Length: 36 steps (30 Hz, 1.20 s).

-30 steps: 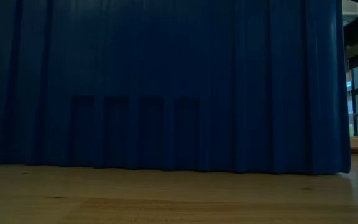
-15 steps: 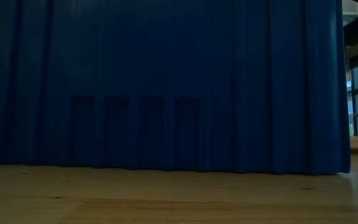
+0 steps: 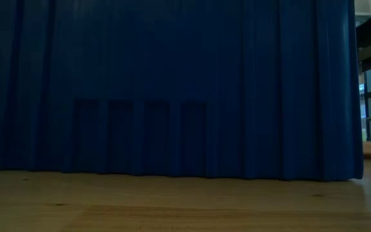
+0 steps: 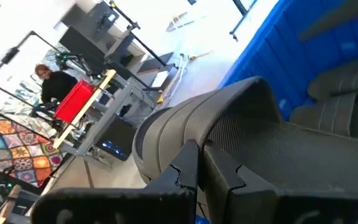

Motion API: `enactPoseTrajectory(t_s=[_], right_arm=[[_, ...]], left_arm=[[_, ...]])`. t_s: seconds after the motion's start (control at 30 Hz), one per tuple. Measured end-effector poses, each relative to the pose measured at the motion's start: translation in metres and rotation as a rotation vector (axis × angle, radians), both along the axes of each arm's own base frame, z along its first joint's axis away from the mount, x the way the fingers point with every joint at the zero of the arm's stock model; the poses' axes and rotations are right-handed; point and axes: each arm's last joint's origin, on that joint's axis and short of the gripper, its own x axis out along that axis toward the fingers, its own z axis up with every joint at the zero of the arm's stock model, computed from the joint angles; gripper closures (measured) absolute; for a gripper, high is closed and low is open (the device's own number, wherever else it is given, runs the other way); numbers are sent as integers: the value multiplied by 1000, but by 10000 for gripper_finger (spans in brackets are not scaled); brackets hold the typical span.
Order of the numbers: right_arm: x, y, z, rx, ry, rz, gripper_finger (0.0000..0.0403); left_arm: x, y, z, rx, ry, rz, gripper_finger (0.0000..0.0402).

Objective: Pick and place slides into bin
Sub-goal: Put the black slipper into the blue bin

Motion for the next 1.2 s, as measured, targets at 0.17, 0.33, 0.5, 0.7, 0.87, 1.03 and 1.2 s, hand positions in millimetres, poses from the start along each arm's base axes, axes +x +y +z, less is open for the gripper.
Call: enactPoseTrajectory(t_s=[0.17,0.33,0.5,0.7,0.87,1.03,1.2], right_arm=[[0,5,0,-7,2,-10,141],[0,8,0,10,-18,-7,141],[0,8,-2,40,-35,-17,141],[-2,8,-6,43,17,-17,141],[-3,8,-9,95,-11,-36,141],[-4,7,-13,143,-22,-56,141],[-4,7,-13,145,-23,-56,141]], left_arm=[[0,11,-2,-110,-53,-94,401],[1,27,-7,-174,-73,-91,401],[7,44,-17,-248,-62,-94,401],[18,58,-35,-291,-1,-79,401],[20,62,-67,-273,42,-86,401],[17,64,-96,-273,-14,-123,401],[12,69,-111,-279,3,-92,401]])
